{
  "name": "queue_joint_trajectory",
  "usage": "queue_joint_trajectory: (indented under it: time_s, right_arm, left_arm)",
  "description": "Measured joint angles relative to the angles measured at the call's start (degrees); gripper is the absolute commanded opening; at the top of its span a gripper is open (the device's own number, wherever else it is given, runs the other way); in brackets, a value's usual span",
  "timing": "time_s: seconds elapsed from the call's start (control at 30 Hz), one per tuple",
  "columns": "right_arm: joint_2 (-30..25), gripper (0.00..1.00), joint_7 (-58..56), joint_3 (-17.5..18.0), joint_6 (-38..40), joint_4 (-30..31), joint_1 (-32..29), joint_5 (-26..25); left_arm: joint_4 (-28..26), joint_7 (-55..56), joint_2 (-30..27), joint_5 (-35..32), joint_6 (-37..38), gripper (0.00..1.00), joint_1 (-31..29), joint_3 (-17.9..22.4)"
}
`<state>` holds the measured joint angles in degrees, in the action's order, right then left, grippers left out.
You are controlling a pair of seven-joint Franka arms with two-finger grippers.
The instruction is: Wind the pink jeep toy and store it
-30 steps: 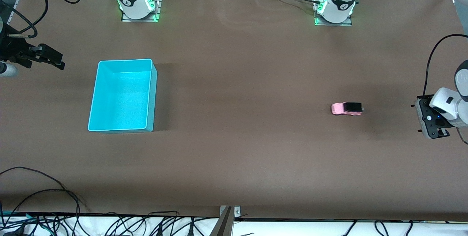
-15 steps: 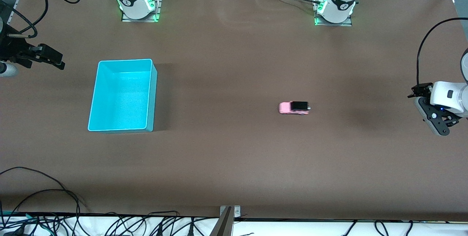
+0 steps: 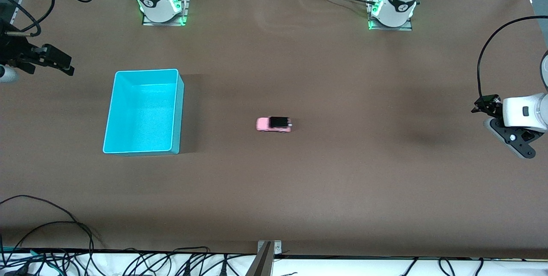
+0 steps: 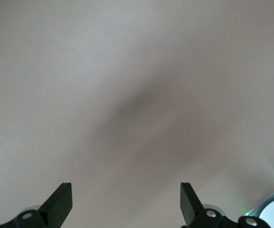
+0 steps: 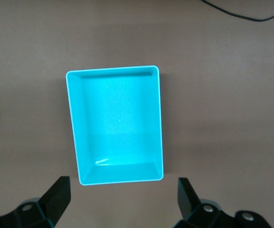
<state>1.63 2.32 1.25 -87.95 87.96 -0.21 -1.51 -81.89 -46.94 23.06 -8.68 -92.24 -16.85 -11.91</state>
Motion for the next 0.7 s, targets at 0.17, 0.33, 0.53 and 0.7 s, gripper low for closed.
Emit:
queue_joint_trajectory:
  time_s: [0.17,0.33,0.53,0.7]
  right_arm:
    - [-0.5,1.0,0.1,0.0,1.7,0.0,0.0,0.0]
    - [-0.6,1.0,0.1,0.0,2.1,0.0,0.0,0.0]
    - [-0.4,1.0,-0.3,-0.1,1.9,0.0,-0.1,0.0]
    - [-0.3,1.0,-1.0,-0.1,1.9,0.0,-0.1,0.0]
  left_arm:
    - [1.8,8.9,-0.2,1.8,0.0,1.0,0.1,0.1]
    - [3.8,19.2,-0.3,5.9,0.0,1.0,0.1,0.4]
    - [4.8,24.3,-0.3,7.0,0.0,1.0,0.0,0.5]
    - [4.9,25.6,-0.3,8.4,-0.6,1.0,-0.6,0.6]
